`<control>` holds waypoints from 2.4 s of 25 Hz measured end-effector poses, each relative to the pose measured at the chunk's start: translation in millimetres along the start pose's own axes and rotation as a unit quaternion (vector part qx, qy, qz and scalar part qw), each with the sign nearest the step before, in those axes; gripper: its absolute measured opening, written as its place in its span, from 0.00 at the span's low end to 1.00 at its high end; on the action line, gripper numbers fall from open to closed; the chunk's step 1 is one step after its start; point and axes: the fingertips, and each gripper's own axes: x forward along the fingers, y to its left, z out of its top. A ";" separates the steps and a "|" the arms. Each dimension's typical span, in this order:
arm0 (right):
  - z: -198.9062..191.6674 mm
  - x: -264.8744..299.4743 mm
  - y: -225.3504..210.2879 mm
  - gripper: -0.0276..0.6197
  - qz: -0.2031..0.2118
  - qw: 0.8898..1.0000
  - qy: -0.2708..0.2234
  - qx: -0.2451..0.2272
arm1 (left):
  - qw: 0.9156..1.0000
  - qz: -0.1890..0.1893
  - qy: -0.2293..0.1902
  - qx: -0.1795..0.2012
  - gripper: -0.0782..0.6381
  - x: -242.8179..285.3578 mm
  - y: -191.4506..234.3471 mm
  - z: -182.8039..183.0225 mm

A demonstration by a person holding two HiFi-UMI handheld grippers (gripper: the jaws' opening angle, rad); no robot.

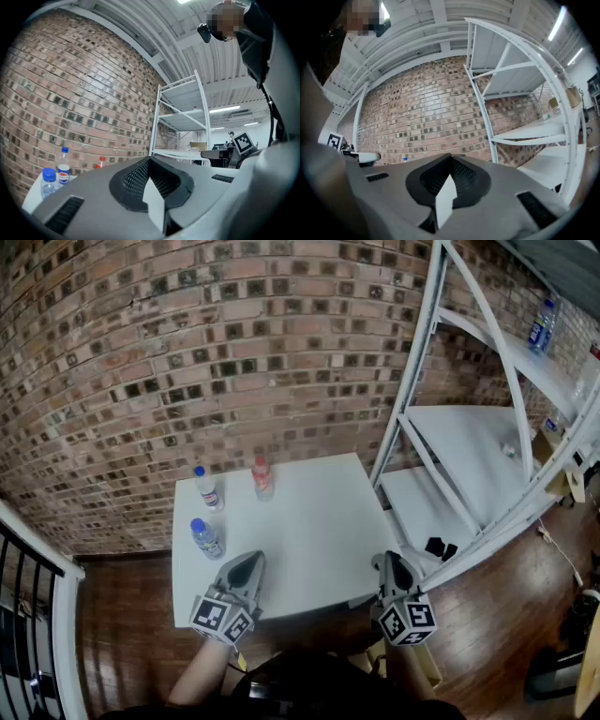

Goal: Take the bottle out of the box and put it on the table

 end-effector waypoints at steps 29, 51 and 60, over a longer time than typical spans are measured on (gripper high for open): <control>27.3 -261.7 -169.6 0.05 -0.277 0.960 -0.036 -0.022 | 0.955 -0.293 0.021 -0.035 0.12 109.1 -286.7 -37.4; 28.9 -470.7 -298.7 0.05 -0.416 0.906 -0.071 -0.005 | 0.910 -0.412 0.025 -0.049 0.12 149.6 -520.9 -90.1; 20.0 -493.8 -270.5 0.05 -0.469 0.880 -0.070 0.003 | 0.869 -0.489 0.054 -0.050 0.12 133.9 -548.0 -101.4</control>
